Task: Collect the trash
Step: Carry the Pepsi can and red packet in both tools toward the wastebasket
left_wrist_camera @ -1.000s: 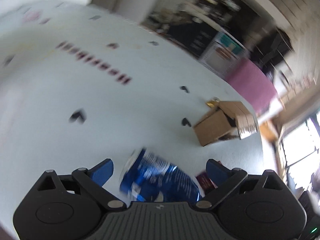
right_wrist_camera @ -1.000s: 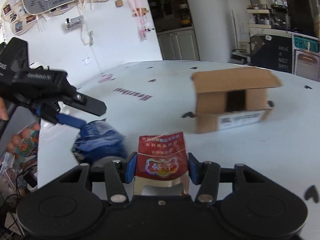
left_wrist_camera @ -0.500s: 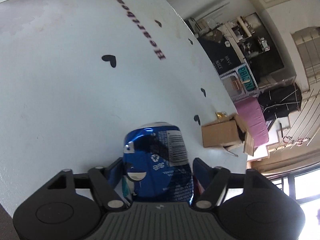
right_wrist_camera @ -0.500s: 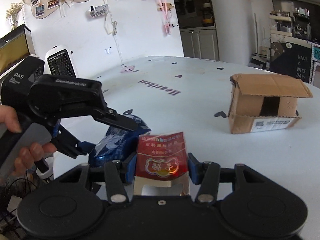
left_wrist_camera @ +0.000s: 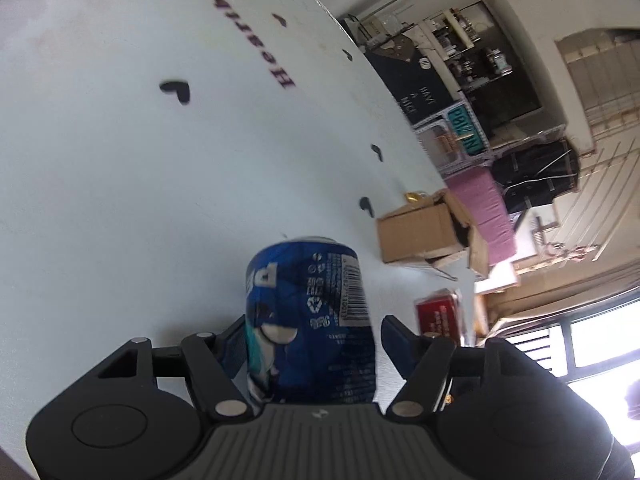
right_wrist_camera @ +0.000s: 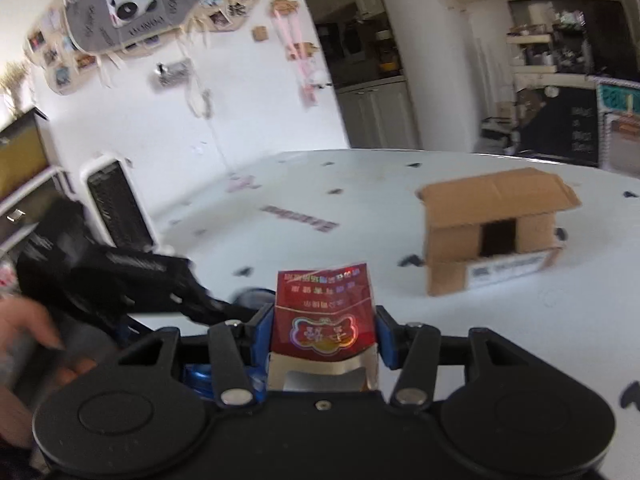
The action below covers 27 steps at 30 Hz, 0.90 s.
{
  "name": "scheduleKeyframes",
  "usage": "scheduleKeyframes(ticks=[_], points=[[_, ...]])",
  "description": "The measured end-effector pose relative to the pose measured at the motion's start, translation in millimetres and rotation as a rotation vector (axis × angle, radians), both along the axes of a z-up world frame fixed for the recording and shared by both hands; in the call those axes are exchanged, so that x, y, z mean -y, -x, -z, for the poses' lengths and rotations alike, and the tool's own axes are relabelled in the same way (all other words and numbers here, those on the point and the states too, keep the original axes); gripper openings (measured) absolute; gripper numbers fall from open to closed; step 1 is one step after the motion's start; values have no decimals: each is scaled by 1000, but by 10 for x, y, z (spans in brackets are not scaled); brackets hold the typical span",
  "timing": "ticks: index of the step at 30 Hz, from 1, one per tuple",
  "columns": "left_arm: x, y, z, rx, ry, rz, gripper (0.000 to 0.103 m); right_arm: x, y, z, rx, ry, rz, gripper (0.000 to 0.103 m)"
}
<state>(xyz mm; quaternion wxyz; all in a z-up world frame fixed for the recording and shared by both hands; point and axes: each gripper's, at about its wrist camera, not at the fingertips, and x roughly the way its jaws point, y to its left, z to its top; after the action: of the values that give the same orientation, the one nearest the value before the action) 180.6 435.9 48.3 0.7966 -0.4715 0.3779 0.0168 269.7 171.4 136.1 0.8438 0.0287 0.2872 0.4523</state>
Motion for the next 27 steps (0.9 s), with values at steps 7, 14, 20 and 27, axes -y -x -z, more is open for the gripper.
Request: scheduleKeyframes(ticks=[7, 14, 20, 27], points=[[-63, 116, 67, 35, 78, -14, 77, -143, -41, 16, 2, 40, -43, 52], [-13, 55, 126, 67, 108, 21, 66, -225, 27, 201, -31, 109, -72, 52], [25, 20, 89, 26, 50, 32, 51, -229, 54, 324, -53, 135, -77, 52], [90, 51, -91, -20, -133, 66, 40, -145, 47, 297, -49, 132, -54, 52]])
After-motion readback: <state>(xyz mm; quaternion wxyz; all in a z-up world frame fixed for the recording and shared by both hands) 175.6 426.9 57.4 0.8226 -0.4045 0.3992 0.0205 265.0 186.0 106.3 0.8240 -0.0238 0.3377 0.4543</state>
